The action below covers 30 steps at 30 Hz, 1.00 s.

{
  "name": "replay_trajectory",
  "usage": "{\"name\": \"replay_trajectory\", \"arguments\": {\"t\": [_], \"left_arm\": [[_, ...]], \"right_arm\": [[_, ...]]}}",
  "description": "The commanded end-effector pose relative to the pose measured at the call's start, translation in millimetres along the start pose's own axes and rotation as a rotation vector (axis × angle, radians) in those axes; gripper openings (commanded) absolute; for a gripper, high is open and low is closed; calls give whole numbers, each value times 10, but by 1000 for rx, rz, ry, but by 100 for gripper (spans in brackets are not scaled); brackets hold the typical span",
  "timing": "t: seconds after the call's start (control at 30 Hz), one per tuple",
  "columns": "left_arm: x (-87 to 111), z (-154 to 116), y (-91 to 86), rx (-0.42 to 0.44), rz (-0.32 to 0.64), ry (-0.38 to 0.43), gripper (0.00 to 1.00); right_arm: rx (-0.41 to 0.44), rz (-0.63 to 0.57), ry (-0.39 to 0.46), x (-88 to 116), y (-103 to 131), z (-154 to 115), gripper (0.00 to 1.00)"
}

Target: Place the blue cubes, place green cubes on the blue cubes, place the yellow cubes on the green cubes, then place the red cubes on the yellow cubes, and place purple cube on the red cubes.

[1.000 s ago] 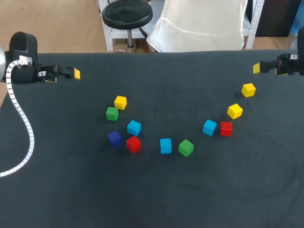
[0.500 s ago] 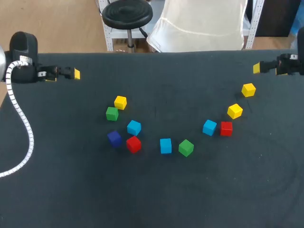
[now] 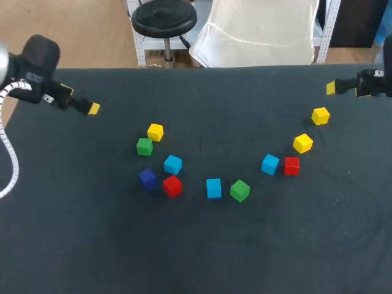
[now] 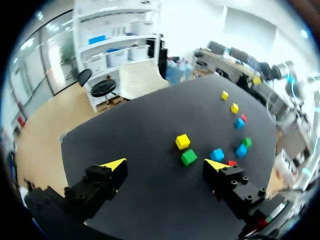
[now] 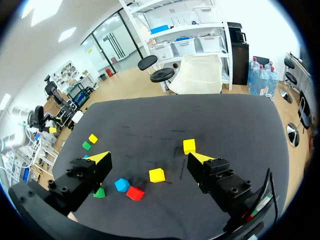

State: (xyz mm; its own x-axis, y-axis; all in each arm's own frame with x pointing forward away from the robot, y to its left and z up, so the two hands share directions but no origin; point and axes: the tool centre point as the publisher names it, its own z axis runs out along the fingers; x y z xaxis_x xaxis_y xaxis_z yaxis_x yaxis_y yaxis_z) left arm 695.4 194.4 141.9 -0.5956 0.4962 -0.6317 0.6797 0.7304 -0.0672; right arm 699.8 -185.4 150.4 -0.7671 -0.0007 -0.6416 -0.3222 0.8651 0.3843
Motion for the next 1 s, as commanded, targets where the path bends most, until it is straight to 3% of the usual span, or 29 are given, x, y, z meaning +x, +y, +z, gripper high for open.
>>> {"name": "replay_trajectory", "arguments": {"t": [0.03, 0.77, 0.87, 1.0], "left_arm": [[-86, 129, 60, 165, 528, 308, 100], [-86, 129, 60, 165, 528, 308, 100], [-51, 121, 68, 161, 526, 163, 100], [-35, 131, 63, 179, 514, 112, 100]], "right_arm": [[4, 0, -1, 2, 6, 1, 100], [4, 0, -1, 2, 6, 1, 100], [4, 0, -1, 2, 6, 1, 100], [4, 0, -1, 2, 6, 1, 100]]}}
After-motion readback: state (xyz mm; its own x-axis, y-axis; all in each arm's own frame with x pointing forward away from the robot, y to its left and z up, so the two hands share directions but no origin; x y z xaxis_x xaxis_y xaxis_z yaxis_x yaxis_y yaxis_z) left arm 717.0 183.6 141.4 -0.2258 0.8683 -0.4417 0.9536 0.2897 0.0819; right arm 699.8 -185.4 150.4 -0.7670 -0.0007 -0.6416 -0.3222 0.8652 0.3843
